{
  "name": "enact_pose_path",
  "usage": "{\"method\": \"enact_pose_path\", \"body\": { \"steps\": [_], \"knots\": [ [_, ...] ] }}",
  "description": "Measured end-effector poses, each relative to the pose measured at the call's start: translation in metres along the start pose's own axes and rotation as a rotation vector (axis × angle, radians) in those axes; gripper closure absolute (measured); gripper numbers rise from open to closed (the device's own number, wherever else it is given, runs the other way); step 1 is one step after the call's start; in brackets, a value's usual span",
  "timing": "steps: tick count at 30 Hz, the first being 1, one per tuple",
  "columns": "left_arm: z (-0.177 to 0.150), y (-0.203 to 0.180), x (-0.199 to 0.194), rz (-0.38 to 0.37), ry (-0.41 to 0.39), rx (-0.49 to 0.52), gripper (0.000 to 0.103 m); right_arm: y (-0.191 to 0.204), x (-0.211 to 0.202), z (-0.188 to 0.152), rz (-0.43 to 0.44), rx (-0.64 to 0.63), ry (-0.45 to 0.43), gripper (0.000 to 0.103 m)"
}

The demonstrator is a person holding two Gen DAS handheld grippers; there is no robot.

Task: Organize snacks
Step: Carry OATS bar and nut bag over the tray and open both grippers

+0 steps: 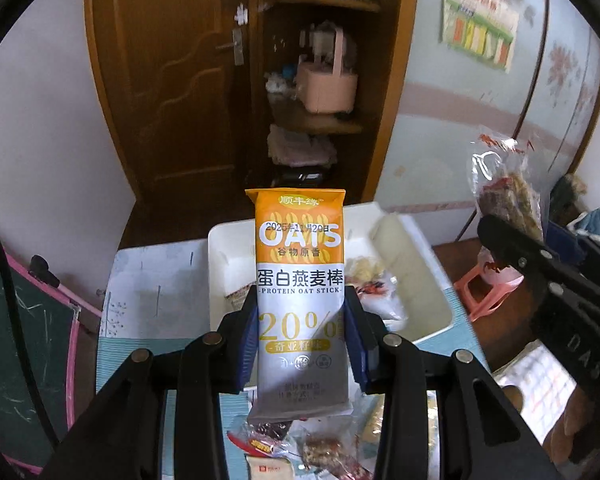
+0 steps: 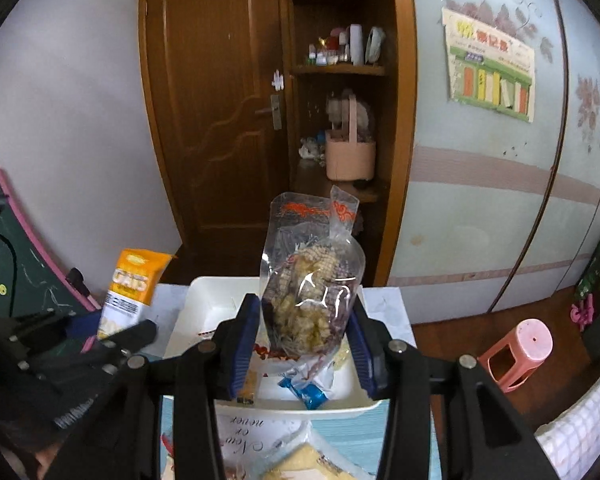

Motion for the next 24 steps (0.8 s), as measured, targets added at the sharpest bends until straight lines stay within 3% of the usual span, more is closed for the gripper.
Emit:
{"method": "enact_pose_path", "body": {
  "steps": [11, 12, 14, 17, 19, 24],
  "knots": [
    [-0.007, 0.002, 0.082, 0.096, 0.042, 0.011, 0.062, 0.016, 0.106, -0.050, -0.046, -0.089, 0.231, 0.059],
    [-0.008, 0.003, 0.088, 0.083, 0.051, 0.013, 0.058, 0.017, 0.115, -0.056, -0.026, -0.098, 0.262, 0.055],
    [-0.012, 0.004, 0.105, 0.062, 0.108, 0.019, 0.003, 0.020, 0.129, -0.064, 0.016, -0.113, 0.311, 0.055],
    [-0.022, 0.008, 0.117, 0.064, 0.142, 0.015, 0.001, 0.024, 0.135, -0.077, 0.050, -0.132, 0.348, 0.049],
    [-0.028, 0.008, 0.120, 0.061, 0.161, 0.018, 0.001, 0.024, 0.134, -0.084, 0.057, -0.143, 0.352, 0.035],
    [-0.036, 0.008, 0.113, 0.041, 0.155, 0.016, 0.001, 0.019, 0.125, -0.091, 0.058, -0.120, 0.357, 0.032]
  ]
}}
Point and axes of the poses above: each gripper's, at about its wrist camera, not at the fingertips, and x roughly the way its jaws point, y to its left, z to its top, the point moved 3 cm from there along x, roughly the way its jaws point, and after that the axes turned 4 degrees about x, right-handed, at the moved point
